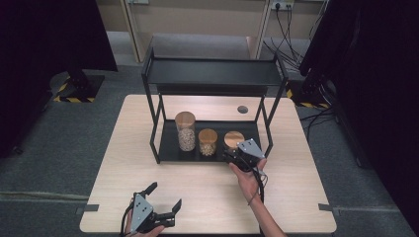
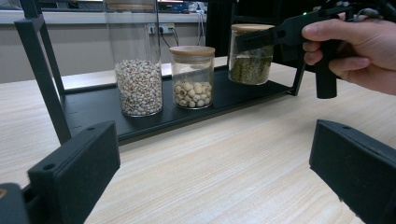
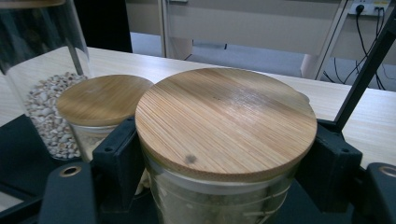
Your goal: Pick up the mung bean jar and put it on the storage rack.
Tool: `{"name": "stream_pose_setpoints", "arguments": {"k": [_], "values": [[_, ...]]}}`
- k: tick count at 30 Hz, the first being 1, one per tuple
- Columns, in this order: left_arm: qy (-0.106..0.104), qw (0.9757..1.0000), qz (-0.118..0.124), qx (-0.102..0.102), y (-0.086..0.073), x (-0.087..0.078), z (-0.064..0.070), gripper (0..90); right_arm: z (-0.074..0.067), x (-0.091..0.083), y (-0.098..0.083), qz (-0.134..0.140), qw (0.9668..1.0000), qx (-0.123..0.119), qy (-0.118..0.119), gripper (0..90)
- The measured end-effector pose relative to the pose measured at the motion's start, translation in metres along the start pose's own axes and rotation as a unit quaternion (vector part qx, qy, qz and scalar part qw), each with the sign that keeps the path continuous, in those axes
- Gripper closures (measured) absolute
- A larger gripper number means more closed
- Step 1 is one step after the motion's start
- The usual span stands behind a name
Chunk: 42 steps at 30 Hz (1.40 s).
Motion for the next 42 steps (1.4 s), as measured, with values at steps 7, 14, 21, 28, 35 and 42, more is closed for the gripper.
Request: {"name": "stream_pose_setpoints", "arguments": {"k": [7,14,21,28,35,42], "values": [[-0.001,1.0,0.0,0.0,0.0,0.0,0.0,1.2,0.001,0.012,-0.002,-0.005,0.9999,0.004,-0.008,25.3],[-0.001,1.0,-0.001,0.0,0.0,0.0,0.0,1.2,0.001,0.025,-0.003,-0.012,0.9998,0.005,-0.013,25.3],[-0.001,1.0,-0.001,0.0,0.0,0.0,0.0,1.2,0.0,0.035,-0.003,-0.02,0.9996,0.006,-0.016,25.3],[-0.002,1.0,-0.001,0.0,-0.001,0.0,0.0,1.2,0.0,0.043,-0.005,-0.027,0.9994,0.014,-0.017,25.3],[-0.002,1.0,-0.002,0.0,-0.001,0.0,0.0,1.2,-0.001,0.048,-0.009,-0.031,0.9992,0.015,-0.019,25.3],[-0.002,1.0,-0.001,0.001,0.0,0.0,0.0,1.2,0.0,0.048,-0.01,-0.034,0.9992,0.016,-0.017,25.2]]}}
Point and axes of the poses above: each handheld gripper's, and its own axes: x roughly forward along the jaws, y roughly out of its top, z roughly to its right, the point moved 10 cm from there along x, roughly forward along the jaws, and after that the axes turned 3 degrees about -y, right-handed, at the moved point
